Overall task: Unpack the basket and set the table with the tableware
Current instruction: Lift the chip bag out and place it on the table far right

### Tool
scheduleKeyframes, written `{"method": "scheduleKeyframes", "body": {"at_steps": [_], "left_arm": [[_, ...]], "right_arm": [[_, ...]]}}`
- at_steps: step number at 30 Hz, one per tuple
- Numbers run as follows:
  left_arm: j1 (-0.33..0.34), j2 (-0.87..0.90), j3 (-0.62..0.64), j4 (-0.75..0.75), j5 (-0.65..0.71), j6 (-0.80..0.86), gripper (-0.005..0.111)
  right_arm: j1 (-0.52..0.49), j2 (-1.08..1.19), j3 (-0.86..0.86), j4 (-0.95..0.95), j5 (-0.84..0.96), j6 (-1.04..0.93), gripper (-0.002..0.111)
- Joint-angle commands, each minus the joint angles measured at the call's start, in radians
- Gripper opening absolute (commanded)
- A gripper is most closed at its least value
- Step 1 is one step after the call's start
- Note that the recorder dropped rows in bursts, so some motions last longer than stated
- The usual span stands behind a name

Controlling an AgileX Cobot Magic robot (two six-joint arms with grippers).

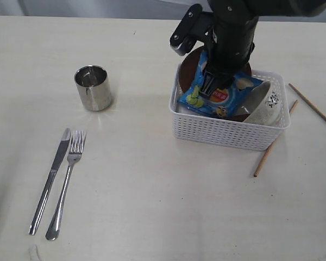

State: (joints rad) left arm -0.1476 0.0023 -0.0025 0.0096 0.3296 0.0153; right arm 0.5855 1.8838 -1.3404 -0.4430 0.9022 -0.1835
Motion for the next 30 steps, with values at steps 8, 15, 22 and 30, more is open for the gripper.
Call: {"method": "scheduleKeyframes", "body": {"at_steps": [8, 15, 22, 30], "left_arm": [[-0.006, -0.002, 0.002, -0.002, -0.008, -0.004, 0.0], [-0.006, -0.002, 0.002, -0.002, -0.008, -0.004, 0.0], [-0.006, -0.002, 0.002, -0.002, -0.008, -0.004, 0.0], [-0.006, -0.002, 0.002, -0.002, -0.008, -0.004, 0.0]], "right_arm": [[-0.005, 0.041, 0.005, -0.046, -0.005, 0.041, 0.026], [0.009, 0.017, 0.003, -0.053, -0.004, 0.035, 0.0], [0.025, -0.081, 0.003, -0.086, -0.014, 0.035, 0.0], [0.025, -0.189, 0.003, -0.179, 0.021, 0.042, 0.0]]}}
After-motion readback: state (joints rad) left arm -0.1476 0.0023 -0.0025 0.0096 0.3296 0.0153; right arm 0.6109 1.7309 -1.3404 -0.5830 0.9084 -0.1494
